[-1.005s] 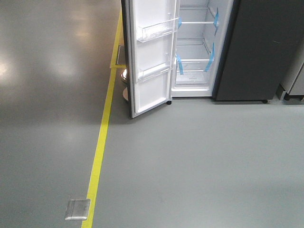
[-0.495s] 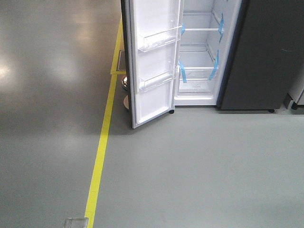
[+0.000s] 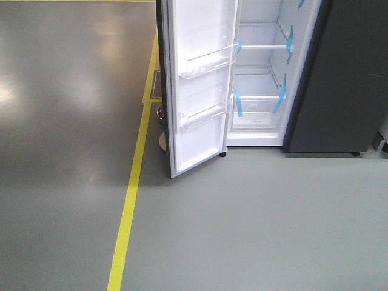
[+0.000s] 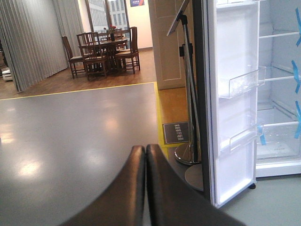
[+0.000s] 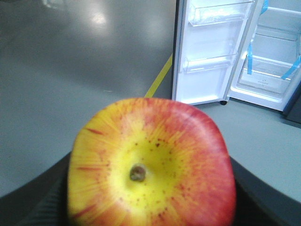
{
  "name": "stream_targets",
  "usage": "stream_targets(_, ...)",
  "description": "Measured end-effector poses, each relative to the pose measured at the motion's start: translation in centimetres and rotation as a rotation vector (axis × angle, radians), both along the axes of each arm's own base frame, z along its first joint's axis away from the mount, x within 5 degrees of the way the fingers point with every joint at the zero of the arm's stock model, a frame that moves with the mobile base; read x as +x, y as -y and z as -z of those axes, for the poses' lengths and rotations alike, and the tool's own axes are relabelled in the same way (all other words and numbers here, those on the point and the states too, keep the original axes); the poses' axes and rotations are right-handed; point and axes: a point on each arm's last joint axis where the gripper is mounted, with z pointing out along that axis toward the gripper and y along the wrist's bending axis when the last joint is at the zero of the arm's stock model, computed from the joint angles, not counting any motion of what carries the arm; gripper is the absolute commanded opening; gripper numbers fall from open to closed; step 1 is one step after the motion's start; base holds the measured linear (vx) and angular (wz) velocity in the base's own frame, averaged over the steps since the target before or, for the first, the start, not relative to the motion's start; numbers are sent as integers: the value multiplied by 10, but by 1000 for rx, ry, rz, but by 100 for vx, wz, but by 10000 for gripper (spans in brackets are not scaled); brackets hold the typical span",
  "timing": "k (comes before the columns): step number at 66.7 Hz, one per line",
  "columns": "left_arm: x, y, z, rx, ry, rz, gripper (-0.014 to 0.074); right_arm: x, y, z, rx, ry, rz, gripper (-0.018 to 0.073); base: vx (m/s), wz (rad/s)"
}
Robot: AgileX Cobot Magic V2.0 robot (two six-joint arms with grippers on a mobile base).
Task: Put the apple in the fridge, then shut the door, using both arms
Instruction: 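Drive up close to the refrigerator's open compartment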
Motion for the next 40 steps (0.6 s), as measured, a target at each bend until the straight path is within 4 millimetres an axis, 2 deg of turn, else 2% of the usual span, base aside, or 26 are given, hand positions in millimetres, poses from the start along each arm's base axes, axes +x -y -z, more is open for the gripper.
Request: stream_targets(40,0,0,0,0,0,0,-6,0,0,0,0,0,0,78,22,-3)
